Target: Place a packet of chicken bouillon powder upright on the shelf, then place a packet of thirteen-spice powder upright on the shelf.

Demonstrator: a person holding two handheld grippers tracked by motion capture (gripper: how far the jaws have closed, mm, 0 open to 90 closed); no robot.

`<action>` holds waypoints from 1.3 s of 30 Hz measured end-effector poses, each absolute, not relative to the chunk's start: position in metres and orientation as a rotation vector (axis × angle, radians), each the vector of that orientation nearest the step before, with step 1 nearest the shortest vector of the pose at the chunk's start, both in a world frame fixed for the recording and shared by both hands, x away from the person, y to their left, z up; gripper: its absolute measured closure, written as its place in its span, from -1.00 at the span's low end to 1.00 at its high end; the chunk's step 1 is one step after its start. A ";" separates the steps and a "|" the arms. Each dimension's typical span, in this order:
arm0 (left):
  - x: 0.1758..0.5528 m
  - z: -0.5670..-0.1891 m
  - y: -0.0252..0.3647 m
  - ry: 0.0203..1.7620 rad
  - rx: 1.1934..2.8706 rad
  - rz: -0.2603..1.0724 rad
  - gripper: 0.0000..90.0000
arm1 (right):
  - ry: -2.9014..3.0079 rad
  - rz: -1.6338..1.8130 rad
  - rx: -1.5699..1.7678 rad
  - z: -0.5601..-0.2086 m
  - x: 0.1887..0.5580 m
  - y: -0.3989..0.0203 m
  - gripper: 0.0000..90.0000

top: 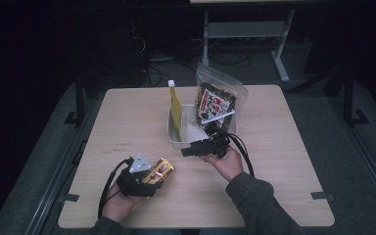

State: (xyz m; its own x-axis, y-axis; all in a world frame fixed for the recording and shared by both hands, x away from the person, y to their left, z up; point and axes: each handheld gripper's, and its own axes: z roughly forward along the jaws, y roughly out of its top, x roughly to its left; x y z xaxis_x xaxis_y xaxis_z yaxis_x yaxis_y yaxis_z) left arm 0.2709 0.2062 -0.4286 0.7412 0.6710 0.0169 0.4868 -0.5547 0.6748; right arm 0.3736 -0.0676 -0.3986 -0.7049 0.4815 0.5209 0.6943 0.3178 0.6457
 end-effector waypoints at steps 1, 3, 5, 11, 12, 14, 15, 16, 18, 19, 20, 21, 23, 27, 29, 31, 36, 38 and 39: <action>0.271 -0.428 0.206 0.864 2.271 0.358 -0.28 | -2.351 -1.328 -1.068 -0.399 0.373 -0.067 -0.20; 0.270 -0.426 0.205 0.855 2.267 0.361 -0.28 | -2.355 -1.324 -1.060 -0.399 0.372 -0.065 -0.20; 0.269 -0.424 0.204 0.847 2.259 0.361 -0.28 | -2.354 -1.315 -1.049 -0.400 0.372 -0.063 -0.20; 0.267 -0.419 0.201 0.827 2.249 0.369 -0.28 | -2.357 -1.292 -1.013 -0.400 0.369 -0.056 -0.21; 0.267 -0.418 0.201 0.823 2.248 0.368 -0.28 | -2.357 -1.285 -1.009 -0.400 0.369 -0.054 -0.21; 0.267 -0.417 0.201 0.816 2.243 0.372 -0.28 | -2.352 -1.272 -1.003 -0.401 0.369 -0.052 -0.21; 0.267 -0.416 0.200 0.816 2.238 0.372 -0.28 | -2.351 -1.268 -0.997 -0.401 0.369 -0.051 -0.21; 0.266 -0.415 0.200 0.813 2.235 0.375 -0.28 | -2.351 -1.264 -0.991 -0.402 0.368 -0.050 -0.21; 0.266 -0.413 0.200 0.805 2.230 0.382 -0.28 | -2.345 -1.254 -0.977 -0.403 0.368 -0.048 -0.21; 0.265 -0.412 0.199 0.802 2.227 0.380 -0.28 | -2.338 -1.247 -0.973 -0.403 0.369 -0.047 -0.21; 0.265 -0.411 0.198 0.798 2.226 0.384 -0.28 | -2.331 -1.239 -0.973 -0.404 0.368 -0.045 -0.21; 0.264 -0.411 0.197 0.794 2.219 0.385 -0.28 | -2.321 -1.230 -0.971 -0.404 0.368 -0.044 -0.21; 0.263 -0.410 0.195 0.780 2.216 0.383 -0.28 | -2.296 -1.213 -0.961 -0.406 0.369 -0.042 -0.19; 0.261 -0.408 0.190 0.753 2.214 0.383 -0.28 | -2.239 -1.175 -0.967 -0.408 0.370 -0.039 -0.10; 0.261 -0.407 0.189 0.746 2.210 0.380 -0.28 | -2.223 -1.157 -0.971 -0.410 0.372 -0.038 -0.05; 0.260 -0.406 0.188 0.738 2.204 0.383 -0.28 | -2.194 -1.138 -0.976 -0.411 0.373 -0.037 -0.03; 0.258 -0.404 0.187 0.723 2.176 0.392 -0.28 | -2.138 -1.092 -0.964 -0.414 0.376 -0.035 0.15; 0.258 -0.404 0.186 0.715 2.173 0.393 -0.28 | -2.130 -1.074 -0.958 -0.413 0.376 -0.034 0.17; 0.258 -0.404 0.186 0.714 2.171 0.394 -0.28 | -2.126 -1.064 -0.963 -0.413 0.377 -0.034 0.19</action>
